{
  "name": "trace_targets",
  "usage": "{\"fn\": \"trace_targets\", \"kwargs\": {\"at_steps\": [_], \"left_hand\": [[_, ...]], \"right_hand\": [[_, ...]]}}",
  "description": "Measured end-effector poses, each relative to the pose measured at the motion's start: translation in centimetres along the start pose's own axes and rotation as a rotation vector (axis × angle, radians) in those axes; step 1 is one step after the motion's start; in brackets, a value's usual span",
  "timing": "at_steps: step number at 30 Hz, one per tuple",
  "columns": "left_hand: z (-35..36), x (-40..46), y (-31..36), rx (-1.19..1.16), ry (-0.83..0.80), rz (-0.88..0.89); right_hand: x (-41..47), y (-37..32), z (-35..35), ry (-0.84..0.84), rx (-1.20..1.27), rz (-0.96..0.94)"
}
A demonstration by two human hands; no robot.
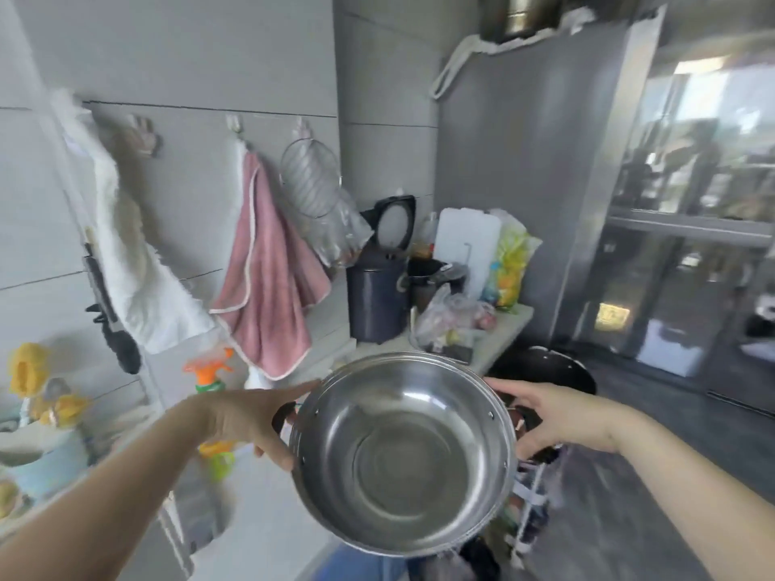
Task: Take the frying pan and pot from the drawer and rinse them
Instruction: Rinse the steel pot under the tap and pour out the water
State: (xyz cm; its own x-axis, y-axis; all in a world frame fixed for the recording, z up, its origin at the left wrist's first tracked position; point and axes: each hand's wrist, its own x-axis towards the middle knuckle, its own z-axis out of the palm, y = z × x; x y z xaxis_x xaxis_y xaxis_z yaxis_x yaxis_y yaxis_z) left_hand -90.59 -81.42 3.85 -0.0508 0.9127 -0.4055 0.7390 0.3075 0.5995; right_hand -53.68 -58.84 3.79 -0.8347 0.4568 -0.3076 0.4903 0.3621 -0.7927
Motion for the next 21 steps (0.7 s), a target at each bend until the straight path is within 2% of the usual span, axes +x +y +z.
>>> {"fn": "trace_targets", "kwargs": {"at_steps": [5,10,16,21], "left_hand": [[2.1,11.5,12.9,0.114,-0.219,0.238],[8.0,21.7,26.0,0.245,-0.438,0.497],[21.0,26.3,43.7,0.498,-0.621,0.668],[33.8,27.4,55.9,0.556,-0.754,0.838]], "right_hand": [[-12.4,7.7,-4.9,0.277,0.118,0.159],[-26.6,13.2,-5.0,0.587,0.211,0.32],[-43.5,17.7,0.1,0.878,0.408,0.507],[-55.8,21.0,3.5,1.037,0.497,0.602]]}}
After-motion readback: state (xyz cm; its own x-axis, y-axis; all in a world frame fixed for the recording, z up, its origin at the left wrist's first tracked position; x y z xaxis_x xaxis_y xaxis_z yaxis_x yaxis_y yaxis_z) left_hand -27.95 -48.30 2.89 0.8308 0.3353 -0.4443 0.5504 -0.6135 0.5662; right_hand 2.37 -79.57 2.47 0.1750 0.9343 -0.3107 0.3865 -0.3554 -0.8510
